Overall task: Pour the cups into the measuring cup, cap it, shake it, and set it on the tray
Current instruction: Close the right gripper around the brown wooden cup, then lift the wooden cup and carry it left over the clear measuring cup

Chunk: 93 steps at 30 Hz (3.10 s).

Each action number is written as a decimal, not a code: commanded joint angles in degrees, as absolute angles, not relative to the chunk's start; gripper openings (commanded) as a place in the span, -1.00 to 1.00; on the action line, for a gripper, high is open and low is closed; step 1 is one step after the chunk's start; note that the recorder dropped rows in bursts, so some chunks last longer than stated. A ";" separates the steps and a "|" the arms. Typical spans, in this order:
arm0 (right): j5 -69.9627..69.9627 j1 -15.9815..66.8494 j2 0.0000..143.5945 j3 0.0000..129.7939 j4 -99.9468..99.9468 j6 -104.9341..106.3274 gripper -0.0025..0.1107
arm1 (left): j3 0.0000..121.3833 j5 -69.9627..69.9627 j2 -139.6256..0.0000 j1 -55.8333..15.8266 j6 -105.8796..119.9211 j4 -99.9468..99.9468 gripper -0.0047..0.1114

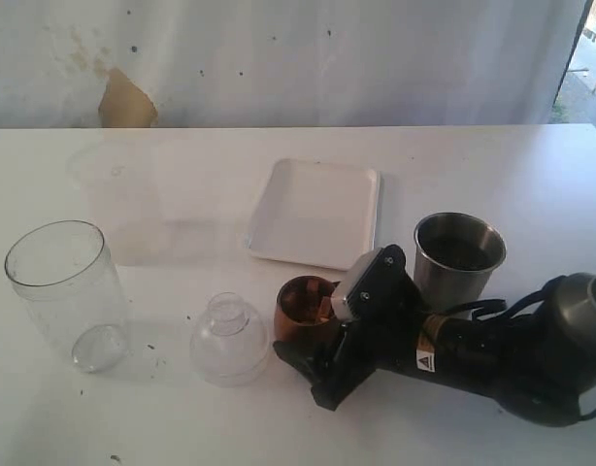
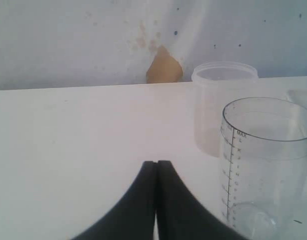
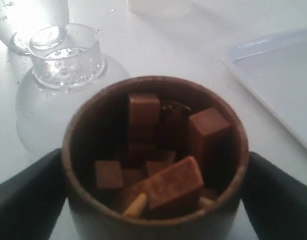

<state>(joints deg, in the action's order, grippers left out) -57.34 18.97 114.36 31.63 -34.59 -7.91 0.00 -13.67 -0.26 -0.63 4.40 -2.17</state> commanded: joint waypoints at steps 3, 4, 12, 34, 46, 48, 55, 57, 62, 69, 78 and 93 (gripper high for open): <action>-57.09 19.36 116.11 33.73 -34.36 -7.84 0.50 | 0.00 -13.35 0.00 -0.70 4.16 -2.35 -0.92; -57.09 19.48 116.39 34.09 -34.34 -7.94 0.50 | 0.00 -13.35 0.00 -0.70 4.16 -2.35 -0.92; -56.77 19.62 116.90 34.74 -34.51 -8.12 0.50 | 0.00 -13.35 0.00 -0.70 4.16 -2.35 -0.92; -56.77 19.62 120.21 37.56 -34.29 -7.87 0.47 | 0.00 -13.35 0.00 -0.70 4.16 -2.35 -0.92; -52.80 19.62 110.68 38.16 -35.11 -11.34 -0.96 | 0.00 -13.35 0.00 -0.70 4.16 -2.35 -0.92; -45.07 19.62 106.29 39.91 -35.36 -16.45 -0.96 | 0.00 -13.35 0.00 -0.70 4.16 -2.35 -0.92; -27.85 26.95 97.62 52.42 -43.78 -32.26 -0.96 | 0.00 -13.35 0.00 -0.70 4.16 -2.35 -0.92; -22.12 29.97 97.78 55.96 -43.78 -32.26 -0.96 | 0.00 -13.35 0.00 -0.70 4.16 -2.35 -0.92; -14.82 35.97 100.12 64.30 -43.78 -32.26 -0.96 | 0.00 -13.35 0.00 -0.70 4.16 -2.35 -0.92; -9.77 40.17 105.97 74.29 -43.78 -31.15 -0.96 | 0.00 -13.35 0.00 -0.70 4.16 -2.35 -0.92; -6.44 41.34 111.73 79.86 -46.11 -25.82 -0.96 | 0.00 -13.35 0.00 -0.70 4.16 -2.35 -0.92; -3.47 42.81 112.58 84.41 -46.11 -8.42 -0.96 | 0.00 -13.35 0.00 -0.70 4.16 -2.35 -0.92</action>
